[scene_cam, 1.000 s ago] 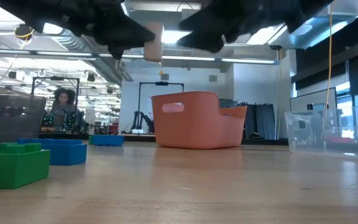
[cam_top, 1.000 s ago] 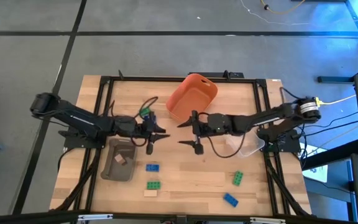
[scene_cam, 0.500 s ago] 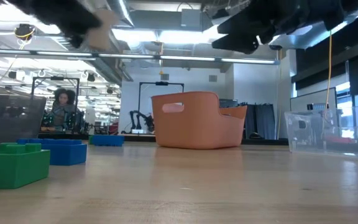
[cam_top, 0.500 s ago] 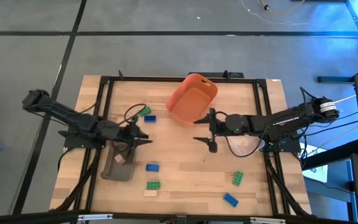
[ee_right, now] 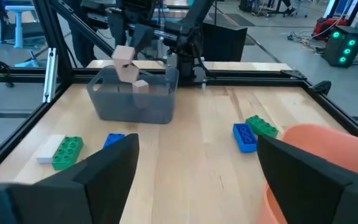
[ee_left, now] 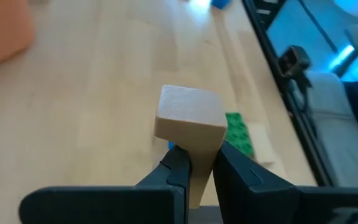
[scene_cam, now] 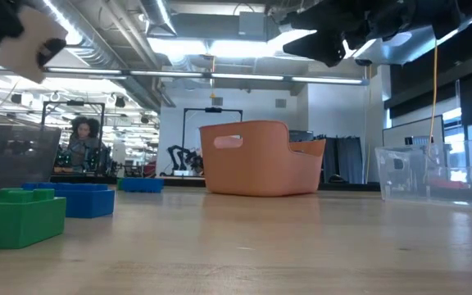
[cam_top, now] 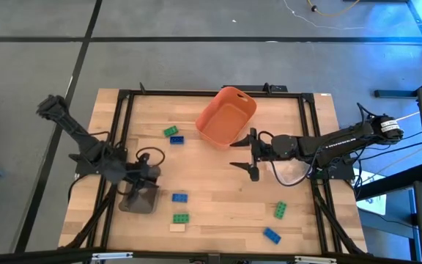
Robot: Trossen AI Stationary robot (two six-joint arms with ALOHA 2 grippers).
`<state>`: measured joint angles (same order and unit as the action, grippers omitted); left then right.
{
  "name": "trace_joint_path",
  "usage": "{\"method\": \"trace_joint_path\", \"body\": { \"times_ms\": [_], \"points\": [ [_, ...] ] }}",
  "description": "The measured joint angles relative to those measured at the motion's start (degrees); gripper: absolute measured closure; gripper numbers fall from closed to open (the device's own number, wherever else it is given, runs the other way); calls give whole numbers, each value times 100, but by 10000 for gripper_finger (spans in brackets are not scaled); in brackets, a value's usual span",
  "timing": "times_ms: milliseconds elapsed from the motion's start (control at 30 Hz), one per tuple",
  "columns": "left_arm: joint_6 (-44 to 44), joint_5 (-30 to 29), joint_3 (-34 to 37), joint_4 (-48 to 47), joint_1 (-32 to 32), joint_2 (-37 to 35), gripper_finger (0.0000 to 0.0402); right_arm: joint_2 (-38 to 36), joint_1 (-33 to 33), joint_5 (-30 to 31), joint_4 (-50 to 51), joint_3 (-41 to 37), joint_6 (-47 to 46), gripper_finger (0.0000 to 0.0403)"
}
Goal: Sort & place blocks by color
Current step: Put the right brown block into the black bin
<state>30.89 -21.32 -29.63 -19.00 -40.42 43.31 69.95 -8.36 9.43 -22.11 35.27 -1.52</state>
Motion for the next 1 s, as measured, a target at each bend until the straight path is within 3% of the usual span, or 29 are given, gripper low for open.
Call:
{"method": "trace_joint_path", "body": {
  "times_ms": [400,600,767,900,1000],
  "points": [
    [424,224,-159,-282,-273,-28,364,2,2,0,0,2,24,75],
    [1081,380,-1133,-1980,-275,77,364,2,2,1,2,2,35,75],
    [1676,490,-1860,-3385,-273,623,364,2,2,2,6,2,48,75],
    [1852,1051,-1895,-3564,-275,1323,364,2,2,2,8,4,69,75],
    [1669,1073,-1895,-3552,-273,1827,364,2,2,2,9,4,174,75]
  ]
}}
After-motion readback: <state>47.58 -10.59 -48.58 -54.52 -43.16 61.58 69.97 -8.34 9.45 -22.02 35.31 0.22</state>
